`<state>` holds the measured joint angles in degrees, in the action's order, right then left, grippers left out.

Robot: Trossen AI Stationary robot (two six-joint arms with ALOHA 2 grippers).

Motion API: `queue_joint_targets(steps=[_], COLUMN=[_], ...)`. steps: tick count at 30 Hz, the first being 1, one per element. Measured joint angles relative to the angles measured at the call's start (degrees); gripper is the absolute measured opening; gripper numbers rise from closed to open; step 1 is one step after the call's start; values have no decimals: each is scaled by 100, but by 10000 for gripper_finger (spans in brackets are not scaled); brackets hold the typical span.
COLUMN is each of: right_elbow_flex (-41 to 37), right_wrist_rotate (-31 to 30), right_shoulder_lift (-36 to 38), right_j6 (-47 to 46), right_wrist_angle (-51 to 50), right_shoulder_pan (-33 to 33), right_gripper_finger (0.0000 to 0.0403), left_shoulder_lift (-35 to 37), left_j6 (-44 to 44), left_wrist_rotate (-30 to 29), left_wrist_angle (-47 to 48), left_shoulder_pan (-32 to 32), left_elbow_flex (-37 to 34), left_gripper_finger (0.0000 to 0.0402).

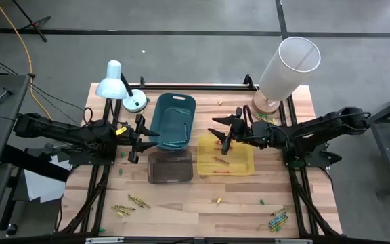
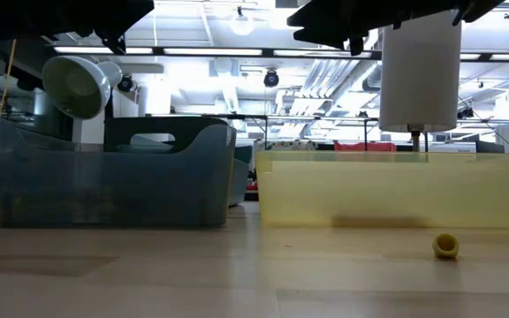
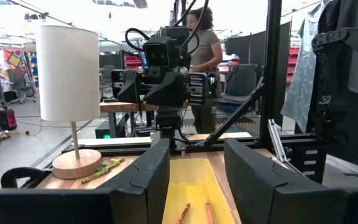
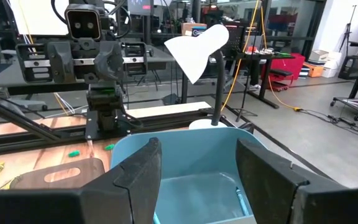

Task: Sort crayons
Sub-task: Put the light green crayon into the black bin

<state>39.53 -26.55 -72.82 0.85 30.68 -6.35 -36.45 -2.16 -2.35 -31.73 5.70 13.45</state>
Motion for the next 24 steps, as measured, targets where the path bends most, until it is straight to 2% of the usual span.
queue_joint_targets(steps=[8, 13, 16, 19, 21, 24], right_elbow_flex=[2, 2, 2, 4, 4, 4], right_wrist_rotate=[-4, -22, -20, -20, -19, -17], right_shoulder_lift=[0, 0, 0, 0, 0, 0], right_j6=[1, 40, 49, 40, -42, -95], right_wrist_angle=[0, 0, 1, 0, -2, -4], right_shoulder_pan=[0, 0, 0, 0, 0, 0], right_gripper_finger=[199, 199, 199, 199, 199, 199], left_shoulder_lift=[-2, -230, -517, -962, -1302, -1780], left_j6=[157, 280, -55, -628, -895, -830], left_wrist_rotate=[128, 1340, 1477, 1138, 661, -268], left_wrist_angle=[29, -259, -275, -223, -46, 975], left_shoulder_pan=[6, 376, 1010, 1802, 2319, 3038], left_elbow_flex=[0, 322, 620, 839, 1046, 1568], left_gripper_finger=[141, 141, 141, 141, 141, 141])
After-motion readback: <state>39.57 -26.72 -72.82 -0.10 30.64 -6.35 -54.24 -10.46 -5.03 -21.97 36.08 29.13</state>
